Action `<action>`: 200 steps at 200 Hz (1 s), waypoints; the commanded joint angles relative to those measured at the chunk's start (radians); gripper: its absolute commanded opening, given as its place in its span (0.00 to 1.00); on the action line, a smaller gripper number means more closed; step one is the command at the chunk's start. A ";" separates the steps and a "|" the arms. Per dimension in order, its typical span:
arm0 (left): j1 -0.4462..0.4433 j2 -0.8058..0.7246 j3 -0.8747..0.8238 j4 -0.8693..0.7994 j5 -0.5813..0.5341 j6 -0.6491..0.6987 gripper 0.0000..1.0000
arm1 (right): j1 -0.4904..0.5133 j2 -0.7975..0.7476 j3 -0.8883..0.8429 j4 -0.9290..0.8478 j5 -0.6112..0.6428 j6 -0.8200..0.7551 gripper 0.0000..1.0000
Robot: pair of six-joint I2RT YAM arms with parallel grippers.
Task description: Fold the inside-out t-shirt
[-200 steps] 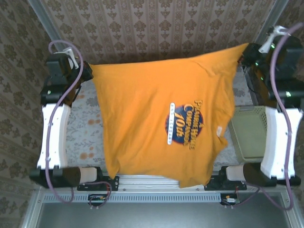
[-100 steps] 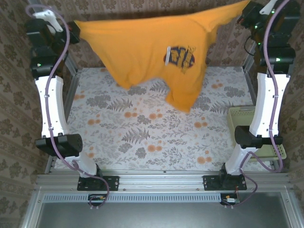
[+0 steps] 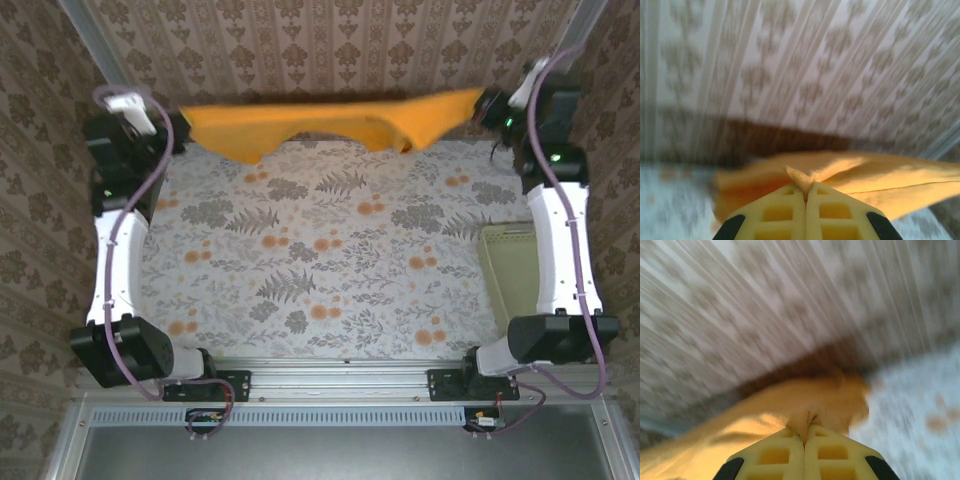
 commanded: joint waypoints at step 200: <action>-0.215 -0.875 -0.958 -0.601 -0.393 -0.320 0.00 | -0.016 -1.022 -1.117 -0.470 0.093 0.394 0.00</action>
